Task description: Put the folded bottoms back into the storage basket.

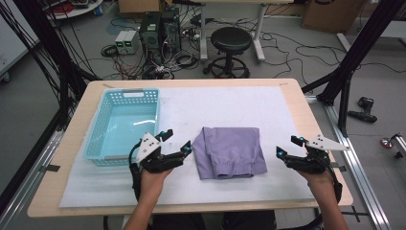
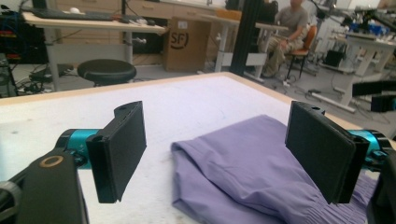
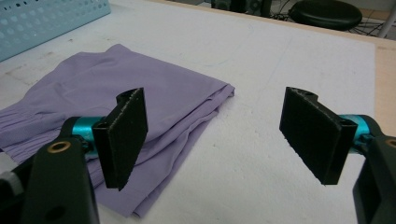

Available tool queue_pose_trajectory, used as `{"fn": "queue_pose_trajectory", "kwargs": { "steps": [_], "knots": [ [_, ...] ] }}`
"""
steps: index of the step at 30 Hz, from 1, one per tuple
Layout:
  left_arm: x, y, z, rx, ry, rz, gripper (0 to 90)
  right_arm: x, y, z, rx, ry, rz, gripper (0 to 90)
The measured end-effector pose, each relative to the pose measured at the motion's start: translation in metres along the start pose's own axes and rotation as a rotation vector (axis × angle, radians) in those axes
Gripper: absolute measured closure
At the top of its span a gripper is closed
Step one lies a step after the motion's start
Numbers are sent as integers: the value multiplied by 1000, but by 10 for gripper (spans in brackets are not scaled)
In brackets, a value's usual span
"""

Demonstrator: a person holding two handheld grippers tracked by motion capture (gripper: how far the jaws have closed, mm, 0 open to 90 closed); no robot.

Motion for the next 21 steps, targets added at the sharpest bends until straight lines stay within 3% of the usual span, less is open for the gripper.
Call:
{"fn": "queue_pose_trajectory", "kwargs": {
  "steps": [6, 14, 17, 19, 21],
  "knots": [
    [19, -15, 16, 21, -21, -69, 211, -2, 1, 1, 9, 2, 8, 234],
    [33, -33, 19, -13, -15, -149, 234, -4, 2, 1, 17, 7, 18, 234],
    [37, -41, 18, -14, -2, -192, 246, -4, 2, 1, 20, 8, 21, 234],
    [39, -49, 15, -18, 40, -236, 278, -5, 3, 1, 24, 10, 22, 234],
    [41, -57, 15, -20, 53, -274, 285, -5, 3, 1, 23, 13, 24, 234]
  ]
}}
Point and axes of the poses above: each handheld gripper's, and its own axes: x roughly forward along the jaws, y roughly out of its top, z roughly to its right, the point moved 7 cm from there along x, roughly forward along the jaws, and after that the axes turned 6 degrees about z, right-handed, at the moved point
